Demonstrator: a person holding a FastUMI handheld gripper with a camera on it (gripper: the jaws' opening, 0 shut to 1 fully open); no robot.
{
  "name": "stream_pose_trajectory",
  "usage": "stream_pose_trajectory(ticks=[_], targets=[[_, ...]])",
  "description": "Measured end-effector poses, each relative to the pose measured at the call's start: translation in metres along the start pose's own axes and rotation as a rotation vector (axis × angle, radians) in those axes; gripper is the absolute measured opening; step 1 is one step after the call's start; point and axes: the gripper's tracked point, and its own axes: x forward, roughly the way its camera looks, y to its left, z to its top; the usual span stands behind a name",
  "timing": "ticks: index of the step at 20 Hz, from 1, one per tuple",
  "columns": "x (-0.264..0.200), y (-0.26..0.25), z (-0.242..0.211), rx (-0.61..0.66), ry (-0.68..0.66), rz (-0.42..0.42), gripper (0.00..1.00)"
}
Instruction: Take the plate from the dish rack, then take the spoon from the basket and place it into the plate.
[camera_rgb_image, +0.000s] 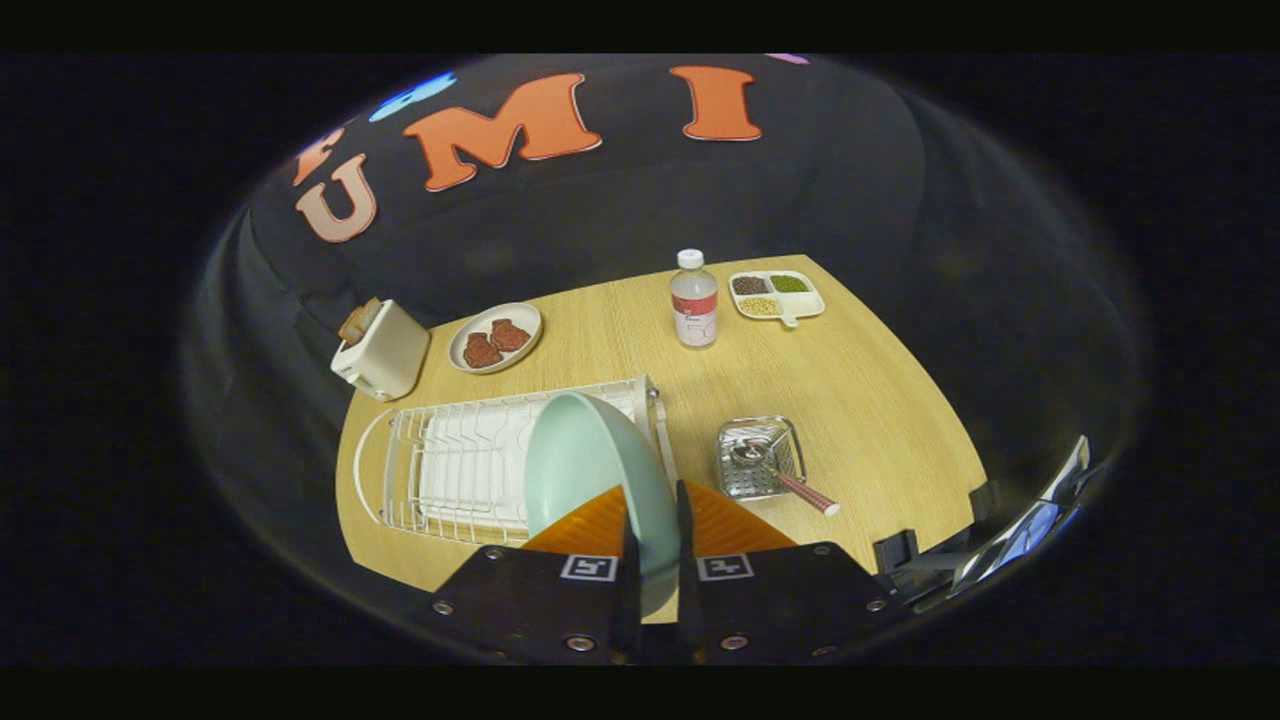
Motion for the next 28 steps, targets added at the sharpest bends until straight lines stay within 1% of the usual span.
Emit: stream_pose_trajectory(ticks=[2, 5, 8, 12, 17, 21, 24, 26, 28], targets=[[-0.006, -0.007, -0.010, 0.012, -0.012, 0.022, 0.14], [-0.012, -0.015, -0.030, 0.046, -0.010, 0.085, 0.15], [-0.012, -0.024, -0.060, 0.131, 0.032, 0.155, 0.15], [-0.010, -0.034, -0.091, 0.221, 0.047, 0.251, 0.15], [0.003, -0.045, -0.123, 0.248, 0.053, 0.322, 0.15], [0.019, -0.045, -0.143, 0.333, 0.071, 0.399, 0.15], [0.029, -0.046, -0.163, 0.339, 0.096, 0.446, 0.14], [0.028, -0.045, -0.178, 0.355, 0.122, 0.481, 0.14], [0.031, -0.044, -0.186, 0.355, 0.130, 0.499, 0.15]])
